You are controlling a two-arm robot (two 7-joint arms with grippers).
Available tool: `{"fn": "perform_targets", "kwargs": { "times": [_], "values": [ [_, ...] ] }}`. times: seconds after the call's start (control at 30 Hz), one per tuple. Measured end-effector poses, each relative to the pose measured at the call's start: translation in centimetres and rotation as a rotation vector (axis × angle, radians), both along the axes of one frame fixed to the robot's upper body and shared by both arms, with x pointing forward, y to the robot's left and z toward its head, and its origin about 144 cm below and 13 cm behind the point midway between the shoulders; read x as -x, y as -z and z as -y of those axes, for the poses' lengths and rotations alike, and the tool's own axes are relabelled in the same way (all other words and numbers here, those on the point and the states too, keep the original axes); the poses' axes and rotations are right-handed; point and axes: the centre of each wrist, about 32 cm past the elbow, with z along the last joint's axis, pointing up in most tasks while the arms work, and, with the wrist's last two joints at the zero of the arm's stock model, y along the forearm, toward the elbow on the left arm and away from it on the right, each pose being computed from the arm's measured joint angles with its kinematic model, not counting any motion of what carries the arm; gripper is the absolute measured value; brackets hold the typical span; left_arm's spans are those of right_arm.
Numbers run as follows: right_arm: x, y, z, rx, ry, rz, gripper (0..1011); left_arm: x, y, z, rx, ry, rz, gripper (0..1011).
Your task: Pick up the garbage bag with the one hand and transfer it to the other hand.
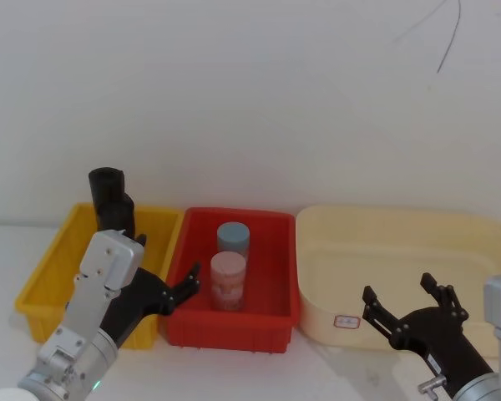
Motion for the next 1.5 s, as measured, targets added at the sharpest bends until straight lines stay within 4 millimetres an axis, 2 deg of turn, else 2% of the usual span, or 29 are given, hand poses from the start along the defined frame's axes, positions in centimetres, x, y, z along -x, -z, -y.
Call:
{"fn": "perform_targets", "kwargs": {
  "times": [1.5],
  "values": [
    [-0.02, -0.01, 0.0, 0.0, 0.0, 0.0, 1000, -0.21, -0.3, 0.11, -0.002, -0.001, 0.003, 1001]
  ]
}}
